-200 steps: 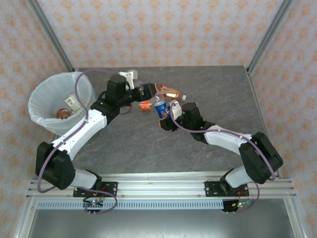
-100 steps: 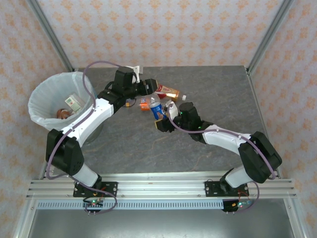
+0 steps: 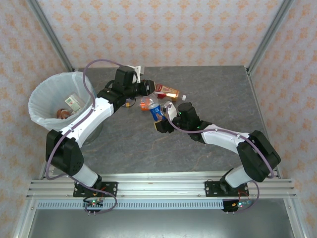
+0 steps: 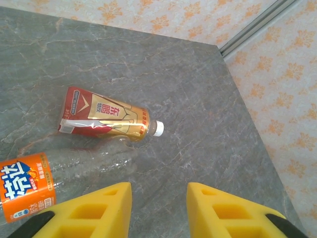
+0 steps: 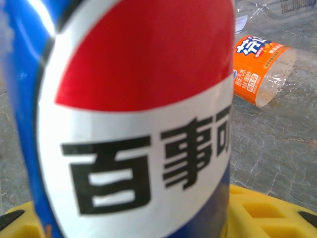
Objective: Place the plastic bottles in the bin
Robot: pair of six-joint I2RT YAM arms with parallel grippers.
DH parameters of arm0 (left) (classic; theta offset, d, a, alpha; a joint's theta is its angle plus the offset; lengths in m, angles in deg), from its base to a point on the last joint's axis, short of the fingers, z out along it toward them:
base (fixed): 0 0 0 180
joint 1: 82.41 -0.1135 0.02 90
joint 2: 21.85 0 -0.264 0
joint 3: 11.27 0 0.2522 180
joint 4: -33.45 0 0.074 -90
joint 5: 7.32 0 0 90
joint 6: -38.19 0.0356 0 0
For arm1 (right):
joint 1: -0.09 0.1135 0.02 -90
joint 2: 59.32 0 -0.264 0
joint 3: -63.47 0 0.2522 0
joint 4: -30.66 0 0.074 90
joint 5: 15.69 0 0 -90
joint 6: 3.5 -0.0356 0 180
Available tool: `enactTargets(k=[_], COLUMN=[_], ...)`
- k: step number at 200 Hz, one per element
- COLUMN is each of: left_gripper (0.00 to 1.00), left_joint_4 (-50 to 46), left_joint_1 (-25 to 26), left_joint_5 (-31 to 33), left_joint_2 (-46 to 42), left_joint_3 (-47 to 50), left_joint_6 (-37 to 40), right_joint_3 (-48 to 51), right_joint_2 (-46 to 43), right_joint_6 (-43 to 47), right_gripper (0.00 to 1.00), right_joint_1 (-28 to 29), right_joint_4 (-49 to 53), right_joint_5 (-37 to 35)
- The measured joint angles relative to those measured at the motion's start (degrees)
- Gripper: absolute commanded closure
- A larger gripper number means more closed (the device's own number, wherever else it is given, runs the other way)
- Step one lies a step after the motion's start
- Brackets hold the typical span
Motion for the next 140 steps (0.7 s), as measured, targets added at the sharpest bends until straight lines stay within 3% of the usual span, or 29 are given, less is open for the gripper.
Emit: enactTargets(k=[20,32,65,92,96,140], left_gripper=[0.87,1.00,1.00,1.00,1.00,1.00], left_joint_4=[0.00,0.00,0.00,-1.05,-1.16,-1.77], left_joint_1=[0.00,0.00,0.00,-0.02,-0.02,-0.07], left_joint_5=[0.04,0.07,0.68,3.13,3.39,6.10], left_joint_2=[0.00,0.00,-0.04,-1.09,-1.38,-4.50], left_joint_3=[0.00,0.00,0.00,0.07,0.09,0.09], left_joint_6=[-0.39,-0.44,-0.90,-0.81,-0.81,-0.87], right_joint_3=[-0.02,-0.02,-0.02,0.33,0.63,7.06], right_joint_2=[0.00,0.02,0.02,-0.35,-0.63,-8.85], right_joint_6=[-0.09,-0.22,-0.13,0.68,0.74,3.02], right_gripper=[0.51,0.45,0.20,0.07,0.00,0.01], right_joint_1=[0.00,0.00,0.02,0.00,0.00,0.02], right_joint_4=[0.00,0.00,-0.26,-1.75,-2.03,-7.28], right_joint_5=[0.13,0.17,0.11,-1.20,-1.55,-8.87])
